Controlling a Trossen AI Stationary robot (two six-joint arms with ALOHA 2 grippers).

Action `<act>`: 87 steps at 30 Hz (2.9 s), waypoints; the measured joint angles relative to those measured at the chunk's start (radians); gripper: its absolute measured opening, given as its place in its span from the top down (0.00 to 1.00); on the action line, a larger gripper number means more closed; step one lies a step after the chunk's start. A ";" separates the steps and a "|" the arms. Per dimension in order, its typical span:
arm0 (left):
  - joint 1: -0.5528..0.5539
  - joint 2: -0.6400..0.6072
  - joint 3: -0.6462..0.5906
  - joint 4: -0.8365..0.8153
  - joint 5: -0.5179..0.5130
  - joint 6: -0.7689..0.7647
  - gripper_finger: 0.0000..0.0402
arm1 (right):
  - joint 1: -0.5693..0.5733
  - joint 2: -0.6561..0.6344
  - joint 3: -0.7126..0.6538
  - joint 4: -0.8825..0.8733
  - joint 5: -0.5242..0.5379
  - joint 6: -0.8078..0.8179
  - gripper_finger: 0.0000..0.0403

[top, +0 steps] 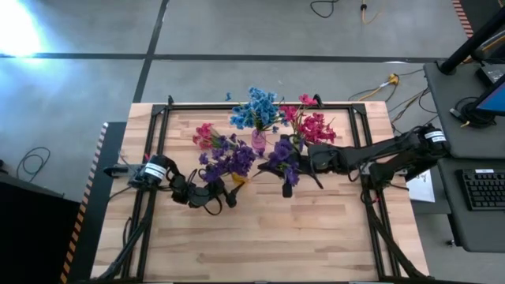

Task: Sort flowers into vase by color
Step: Put the violet flowers into the yellow vase

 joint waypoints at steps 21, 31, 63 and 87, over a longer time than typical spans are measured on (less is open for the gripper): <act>0.001 -0.001 0.000 0.000 0.031 -0.021 0.31 | -0.041 0.003 0.000 0.116 -0.022 -0.064 0.97; 0.003 -0.001 0.000 0.000 0.040 -0.023 0.31 | -0.046 0.051 0.000 0.177 -0.049 -0.067 0.97; 0.008 -0.002 -0.006 0.002 0.083 -0.023 0.31 | -0.052 0.299 0.311 -0.158 -0.055 -0.094 0.97; 0.013 -0.002 -0.008 0.000 0.084 -0.045 0.31 | -0.053 0.338 0.308 -0.115 -0.052 -0.066 0.97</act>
